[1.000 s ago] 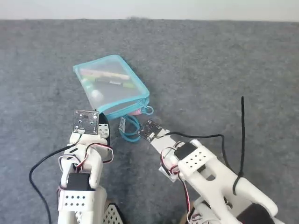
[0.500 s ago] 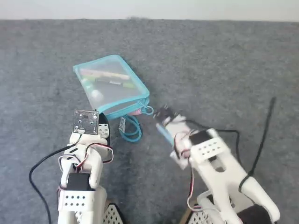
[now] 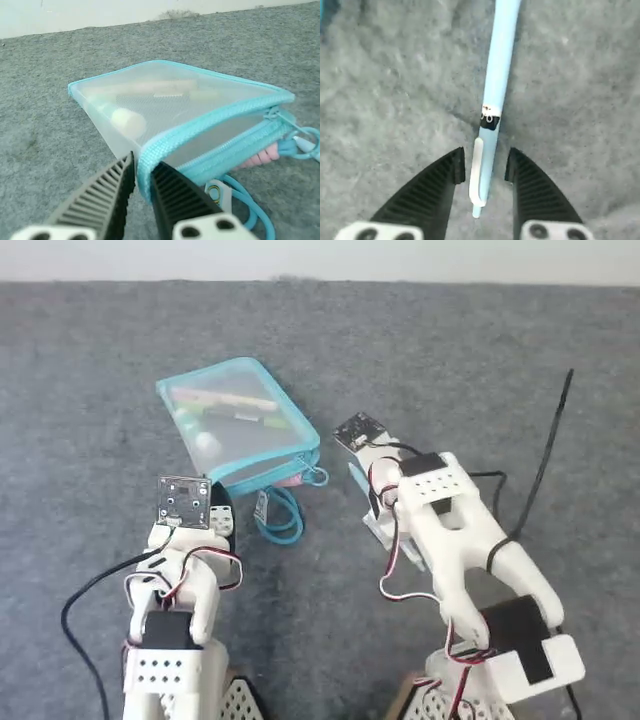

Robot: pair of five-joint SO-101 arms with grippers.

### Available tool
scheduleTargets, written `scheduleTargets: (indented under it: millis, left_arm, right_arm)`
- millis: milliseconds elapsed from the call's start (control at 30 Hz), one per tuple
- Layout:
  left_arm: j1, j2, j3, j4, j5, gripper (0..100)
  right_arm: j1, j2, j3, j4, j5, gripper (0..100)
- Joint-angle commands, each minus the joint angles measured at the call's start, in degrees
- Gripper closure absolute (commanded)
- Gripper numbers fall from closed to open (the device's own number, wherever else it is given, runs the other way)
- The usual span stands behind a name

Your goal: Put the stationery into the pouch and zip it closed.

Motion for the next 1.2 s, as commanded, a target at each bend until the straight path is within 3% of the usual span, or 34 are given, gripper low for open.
scheduleTargets:
  millis: [0, 467, 700, 833, 1167]
  left_arm:
    - [0.09, -0.88, -1.27, -1.41, -0.53, 99]
    - [0.09, -0.88, -1.27, -1.41, -0.53, 99]
    - [0.09, -0.88, -1.27, -1.41, -0.53, 99]
    - [0.09, -0.88, -1.27, -1.41, -0.53, 99]
    - [0.18, -0.88, -1.10, -1.67, -0.53, 99]
  right_arm:
    - [0.66, -1.80, -2.02, 0.48, 0.53, 84.7]
    - [3.56, 1.98, 3.08, -3.03, 0.62, 85.3]
    - [6.46, 2.07, 3.16, -3.21, 0.62, 99.4]
    - [6.55, -0.40, 3.08, -2.15, 0.62, 99.1]
    - [0.48, -34.51, -1.93, 25.19, 8.09, 99.1]
